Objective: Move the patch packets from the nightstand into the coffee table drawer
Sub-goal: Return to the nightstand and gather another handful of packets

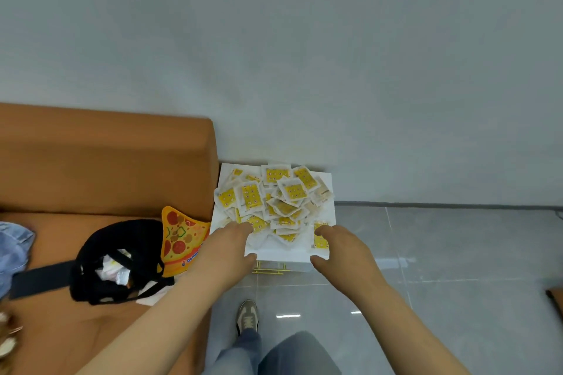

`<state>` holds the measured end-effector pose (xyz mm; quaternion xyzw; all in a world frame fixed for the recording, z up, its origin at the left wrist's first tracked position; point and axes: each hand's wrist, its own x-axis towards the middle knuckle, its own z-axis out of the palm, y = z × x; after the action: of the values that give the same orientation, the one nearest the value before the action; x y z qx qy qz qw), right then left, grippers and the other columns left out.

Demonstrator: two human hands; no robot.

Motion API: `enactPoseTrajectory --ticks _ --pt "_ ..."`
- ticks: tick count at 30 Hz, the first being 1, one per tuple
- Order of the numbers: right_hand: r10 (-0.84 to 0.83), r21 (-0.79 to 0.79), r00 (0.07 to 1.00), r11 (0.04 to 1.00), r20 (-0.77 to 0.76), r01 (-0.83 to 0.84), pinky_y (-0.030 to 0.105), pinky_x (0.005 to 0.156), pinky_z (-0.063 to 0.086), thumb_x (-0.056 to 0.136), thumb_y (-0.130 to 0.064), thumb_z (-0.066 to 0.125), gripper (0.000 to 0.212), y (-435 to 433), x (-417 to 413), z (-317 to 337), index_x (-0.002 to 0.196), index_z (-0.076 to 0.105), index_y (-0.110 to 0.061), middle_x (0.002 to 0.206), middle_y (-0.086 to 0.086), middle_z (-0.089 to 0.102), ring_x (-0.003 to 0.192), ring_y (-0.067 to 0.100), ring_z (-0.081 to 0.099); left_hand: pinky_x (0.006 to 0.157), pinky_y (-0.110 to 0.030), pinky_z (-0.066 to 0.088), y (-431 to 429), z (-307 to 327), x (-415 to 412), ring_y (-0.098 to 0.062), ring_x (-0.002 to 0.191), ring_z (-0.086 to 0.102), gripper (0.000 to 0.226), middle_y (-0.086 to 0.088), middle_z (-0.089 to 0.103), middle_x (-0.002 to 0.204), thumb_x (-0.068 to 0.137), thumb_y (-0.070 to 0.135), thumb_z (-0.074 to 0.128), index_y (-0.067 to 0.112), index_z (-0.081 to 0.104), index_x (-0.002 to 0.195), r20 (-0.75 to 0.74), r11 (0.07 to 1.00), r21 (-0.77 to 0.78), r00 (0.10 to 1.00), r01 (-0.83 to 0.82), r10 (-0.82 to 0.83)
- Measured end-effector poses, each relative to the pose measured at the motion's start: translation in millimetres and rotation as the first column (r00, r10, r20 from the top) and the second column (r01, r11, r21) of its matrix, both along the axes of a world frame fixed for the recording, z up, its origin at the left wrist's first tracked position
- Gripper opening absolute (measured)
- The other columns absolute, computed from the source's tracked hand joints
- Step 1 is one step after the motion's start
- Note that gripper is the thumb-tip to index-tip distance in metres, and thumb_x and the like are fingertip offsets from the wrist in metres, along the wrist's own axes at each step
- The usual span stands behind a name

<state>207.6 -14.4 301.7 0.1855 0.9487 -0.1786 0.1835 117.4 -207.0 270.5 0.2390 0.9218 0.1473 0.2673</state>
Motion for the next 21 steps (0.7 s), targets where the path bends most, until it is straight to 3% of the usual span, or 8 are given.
enactPoseTrajectory --ticks 9,21 --pt "0.104 -0.001 0.991 0.995 0.079 -0.104 0.029 0.087 0.045 0.089 -0.03 0.056 0.049 51.1 -69.0 -29.1 0.136 0.045 -0.023 0.129 0.0 0.052 0.116 0.019 0.053 0.094 -0.031 0.044 22.5 -18.0 -42.4 -0.02 0.119 0.05 0.051 -0.002 0.05 0.131 0.09 0.033 0.053 0.021 0.04 0.138 0.035 0.995 -0.08 0.997 -0.064 0.067" --pt "0.328 -0.054 0.927 0.945 0.183 -0.323 0.03 0.087 0.047 0.089 -0.031 0.056 0.048 119.3 -151.3 -97.0 0.134 0.046 -0.022 0.13 0.003 0.051 0.115 0.021 0.054 0.088 -0.033 0.048 68.4 -64.3 -67.6 -0.022 0.114 0.055 0.049 -0.003 0.052 0.129 0.089 0.032 0.054 0.02 0.043 0.135 0.131 0.938 -0.226 0.946 -0.261 0.295"
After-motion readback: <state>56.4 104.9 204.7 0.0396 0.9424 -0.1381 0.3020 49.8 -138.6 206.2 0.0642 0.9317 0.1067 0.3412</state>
